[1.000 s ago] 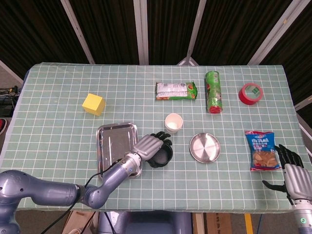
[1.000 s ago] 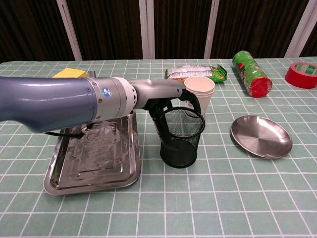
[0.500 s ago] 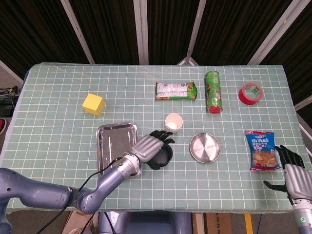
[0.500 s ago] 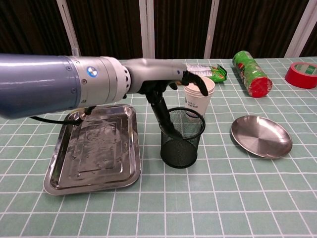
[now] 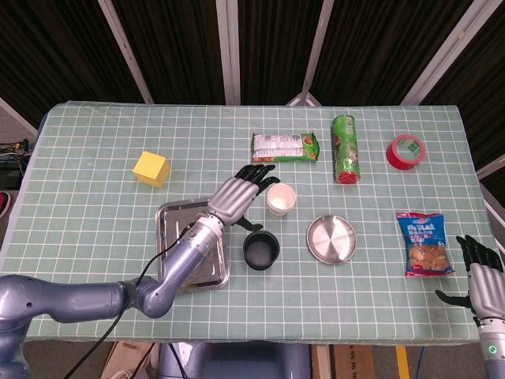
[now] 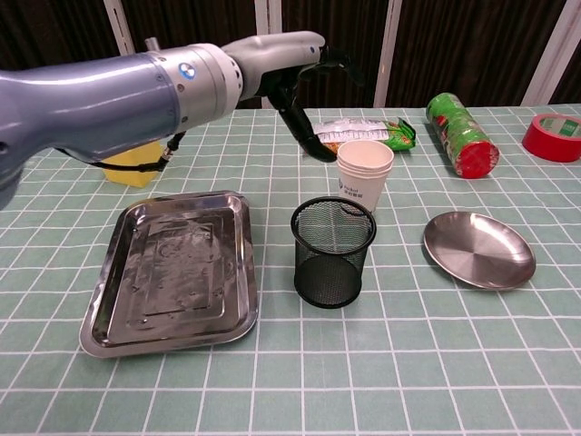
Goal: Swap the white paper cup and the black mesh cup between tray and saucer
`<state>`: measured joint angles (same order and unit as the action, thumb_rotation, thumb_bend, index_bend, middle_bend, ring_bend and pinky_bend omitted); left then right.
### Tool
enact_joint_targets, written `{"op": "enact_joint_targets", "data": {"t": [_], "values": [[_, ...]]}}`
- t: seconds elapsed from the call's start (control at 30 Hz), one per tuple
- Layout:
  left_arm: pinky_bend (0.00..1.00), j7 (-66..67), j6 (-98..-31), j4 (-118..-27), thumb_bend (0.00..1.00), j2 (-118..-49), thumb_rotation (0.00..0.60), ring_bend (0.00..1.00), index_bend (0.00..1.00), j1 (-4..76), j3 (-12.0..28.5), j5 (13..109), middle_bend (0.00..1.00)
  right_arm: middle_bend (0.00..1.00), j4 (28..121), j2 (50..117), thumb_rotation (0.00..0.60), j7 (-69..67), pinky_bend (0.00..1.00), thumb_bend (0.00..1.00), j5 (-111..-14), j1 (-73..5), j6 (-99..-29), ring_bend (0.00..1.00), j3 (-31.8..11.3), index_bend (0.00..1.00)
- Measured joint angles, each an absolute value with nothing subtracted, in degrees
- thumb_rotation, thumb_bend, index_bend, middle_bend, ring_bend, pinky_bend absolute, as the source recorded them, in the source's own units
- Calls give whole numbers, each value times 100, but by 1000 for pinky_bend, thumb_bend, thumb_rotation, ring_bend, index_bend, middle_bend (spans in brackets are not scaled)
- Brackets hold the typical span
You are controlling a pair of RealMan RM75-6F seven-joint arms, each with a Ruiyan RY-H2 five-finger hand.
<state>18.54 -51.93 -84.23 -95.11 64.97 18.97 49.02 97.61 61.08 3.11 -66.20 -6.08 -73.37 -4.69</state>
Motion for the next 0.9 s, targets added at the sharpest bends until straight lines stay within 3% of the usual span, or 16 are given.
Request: {"op": "enact_joint_targets", "data": {"t": [0.27, 0.57, 0.7, 0.9], "values": [[18, 1140, -4252, -6902, 0, -10184, 600, 0, 172, 6961, 2166, 4832, 0, 0, 9677, 6151, 600, 470, 0, 10, -6345, -612, -7305, 15, -557, 0], [22, 432, -3777, -5703, 0, -10901, 600, 0, 172, 7300, 2275, 5203, 0, 0, 9647, 6140, 600, 461, 0, 10, -6353, -595, -7317, 15, -584, 0], [106, 173, -3683, -5233, 26, -11185, 600, 0, 177, 7387, 2277, 5389, 31, 0, 9649, 6135, 600, 445, 0, 10, -6370, -578, -7338, 19, -592, 0], [268, -74, -3689, -4607, 208, -11547, 600, 95, 230, 7480, 2211, 5777, 173, 0, 9645, 6135, 600, 432, 0, 10, -6367, -564, -7351, 33, -607, 0]]}}
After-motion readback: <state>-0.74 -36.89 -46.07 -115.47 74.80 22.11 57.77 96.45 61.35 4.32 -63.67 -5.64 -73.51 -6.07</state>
